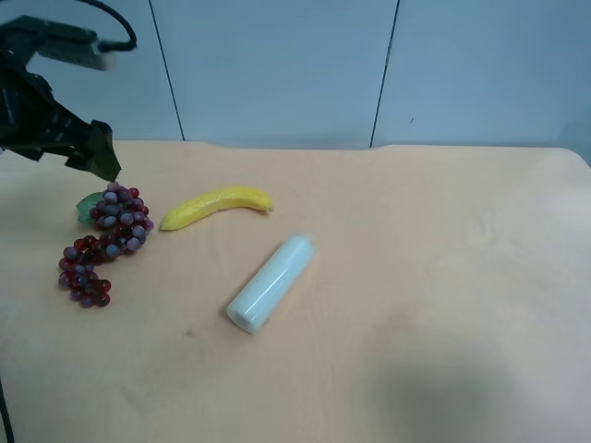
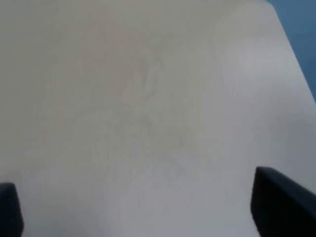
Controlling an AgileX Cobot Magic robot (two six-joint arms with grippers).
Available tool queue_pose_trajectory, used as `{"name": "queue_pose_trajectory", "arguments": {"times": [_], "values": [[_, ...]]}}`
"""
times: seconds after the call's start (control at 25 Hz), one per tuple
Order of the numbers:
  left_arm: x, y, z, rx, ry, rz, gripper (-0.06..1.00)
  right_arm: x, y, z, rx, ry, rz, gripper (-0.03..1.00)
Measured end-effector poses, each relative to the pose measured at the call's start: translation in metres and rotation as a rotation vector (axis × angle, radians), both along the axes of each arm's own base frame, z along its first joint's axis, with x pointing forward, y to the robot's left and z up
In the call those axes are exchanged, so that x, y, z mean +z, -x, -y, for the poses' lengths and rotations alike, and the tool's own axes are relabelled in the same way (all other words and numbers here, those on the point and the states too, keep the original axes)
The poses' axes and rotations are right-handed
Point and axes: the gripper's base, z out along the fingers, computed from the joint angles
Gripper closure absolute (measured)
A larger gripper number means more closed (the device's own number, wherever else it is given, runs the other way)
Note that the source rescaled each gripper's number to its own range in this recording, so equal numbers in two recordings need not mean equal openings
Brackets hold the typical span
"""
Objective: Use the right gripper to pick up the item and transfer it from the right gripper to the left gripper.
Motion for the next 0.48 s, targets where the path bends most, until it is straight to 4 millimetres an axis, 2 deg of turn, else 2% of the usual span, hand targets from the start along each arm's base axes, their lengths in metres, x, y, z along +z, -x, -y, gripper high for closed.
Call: {"name": "queue_pose_trajectory", "arguments": {"times": [0.2, 0.32, 0.48], "values": [[0.046, 0.041, -0.008, 0.002, 0.017, 0.093, -0.06, 0.000, 0.000, 0.000, 0.000, 0.000, 0.000, 0.13], [0.066, 0.067, -0.012, 0.003, 0.024, 0.131, -0.06, 0.000, 0.000, 0.000, 0.000, 0.000, 0.000, 0.13], [0.083, 0.097, -0.017, 0.019, 0.044, 0.147, -0.05, 0.000, 0.000, 0.000, 0.000, 0.000, 0.000, 0.09]]}}
